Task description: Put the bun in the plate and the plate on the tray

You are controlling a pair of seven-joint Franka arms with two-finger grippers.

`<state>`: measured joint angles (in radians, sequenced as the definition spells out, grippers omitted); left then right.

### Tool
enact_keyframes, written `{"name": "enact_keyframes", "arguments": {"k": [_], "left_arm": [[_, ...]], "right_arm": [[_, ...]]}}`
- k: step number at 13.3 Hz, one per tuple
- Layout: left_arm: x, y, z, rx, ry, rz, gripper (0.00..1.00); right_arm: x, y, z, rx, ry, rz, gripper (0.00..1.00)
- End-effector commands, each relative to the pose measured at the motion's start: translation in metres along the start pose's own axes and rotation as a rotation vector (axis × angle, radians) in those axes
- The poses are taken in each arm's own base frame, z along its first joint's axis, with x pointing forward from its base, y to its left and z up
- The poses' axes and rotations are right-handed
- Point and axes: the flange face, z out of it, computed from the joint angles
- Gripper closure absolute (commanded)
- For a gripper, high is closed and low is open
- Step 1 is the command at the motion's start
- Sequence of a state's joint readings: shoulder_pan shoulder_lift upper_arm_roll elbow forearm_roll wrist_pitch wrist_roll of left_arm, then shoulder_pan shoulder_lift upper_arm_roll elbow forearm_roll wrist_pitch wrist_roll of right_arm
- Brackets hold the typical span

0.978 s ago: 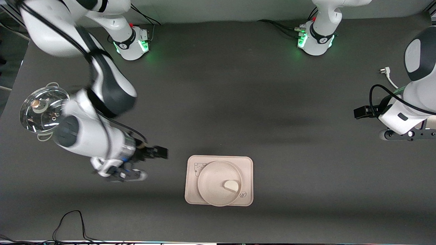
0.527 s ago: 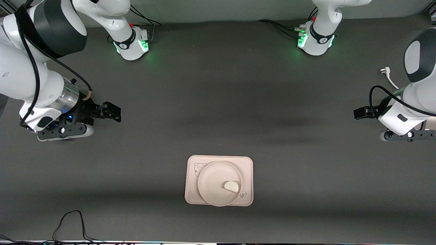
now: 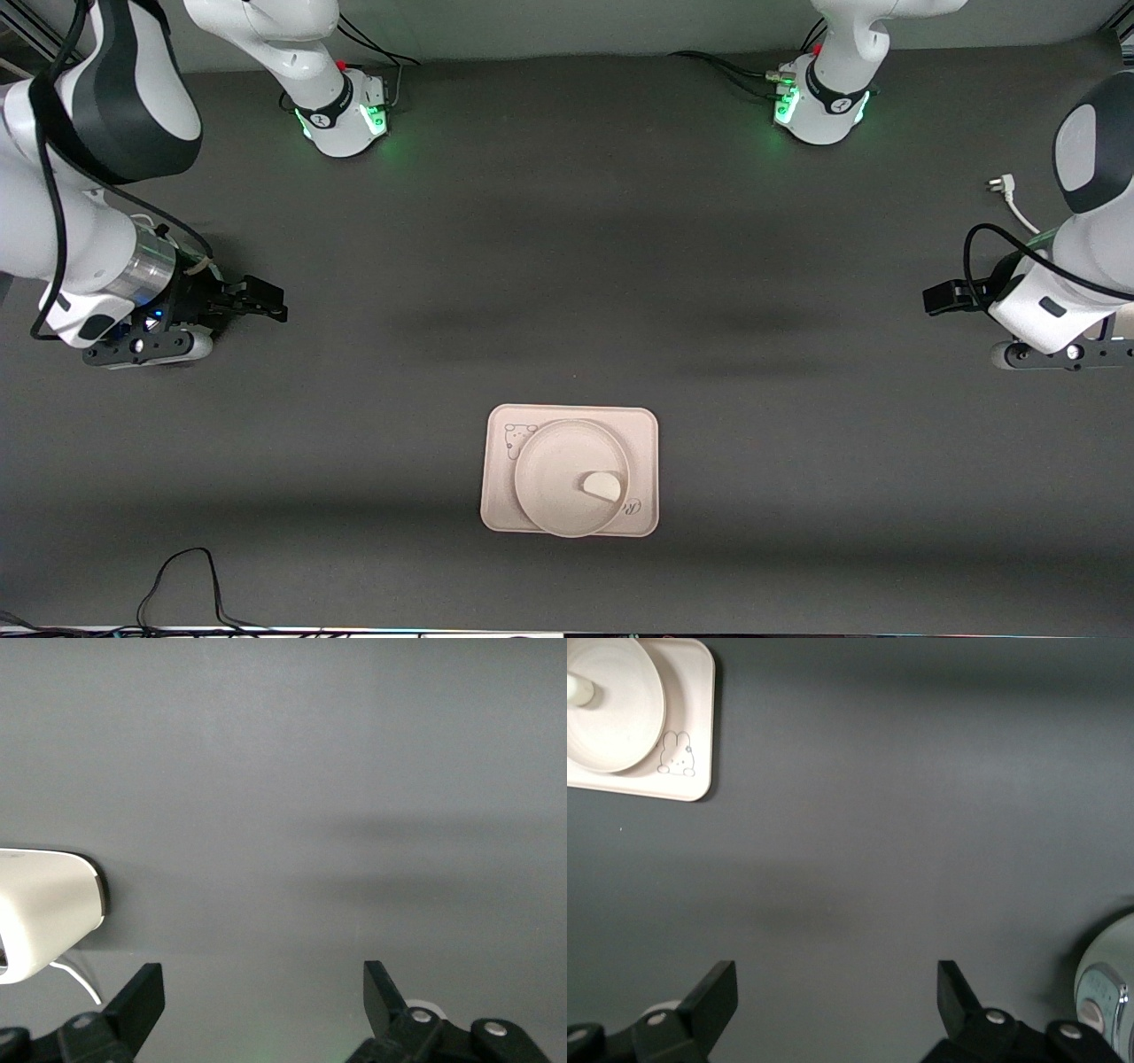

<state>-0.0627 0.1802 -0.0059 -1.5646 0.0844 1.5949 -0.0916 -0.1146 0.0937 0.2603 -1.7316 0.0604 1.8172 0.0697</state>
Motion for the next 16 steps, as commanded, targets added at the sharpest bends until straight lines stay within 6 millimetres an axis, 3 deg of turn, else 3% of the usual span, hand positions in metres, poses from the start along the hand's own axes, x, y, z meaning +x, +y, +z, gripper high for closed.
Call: {"name": "enact_keyframes", "arguments": {"k": [1, 4, 6, 9, 11, 16], "left_arm": [[-0.041, -0.010, -0.020, -0.024, 0.038, 0.003, 0.00], [-0.060, -0.010, -0.018, -0.034, 0.071, 0.003, 0.00], [-0.060, -0.011, -0.020, -0.038, 0.074, 0.000, 0.00], [-0.058, -0.014, -0.018, -0.038, 0.064, -0.002, 0.00], [-0.057, -0.014, -0.021, -0.037, 0.066, 0.001, 0.00], [-0.058, -0.015, -0.024, -0.039, 0.067, -0.003, 0.00]], "right_arm": [[-0.027, -0.008, -0.017, -0.017, 0.049, -0.018, 0.00], [-0.033, 0.014, -0.067, -0.049, 0.000, 0.012, 0.00], [-0.034, 0.020, -0.085, -0.055, 0.000, 0.025, 0.00], [-0.026, 0.034, -0.078, -0.013, -0.009, 0.071, 0.00], [-0.015, 0.046, -0.087, 0.037, 0.056, 0.087, 0.00], [-0.013, 0.024, -0.093, 0.028, 0.088, 0.048, 0.00]]}}
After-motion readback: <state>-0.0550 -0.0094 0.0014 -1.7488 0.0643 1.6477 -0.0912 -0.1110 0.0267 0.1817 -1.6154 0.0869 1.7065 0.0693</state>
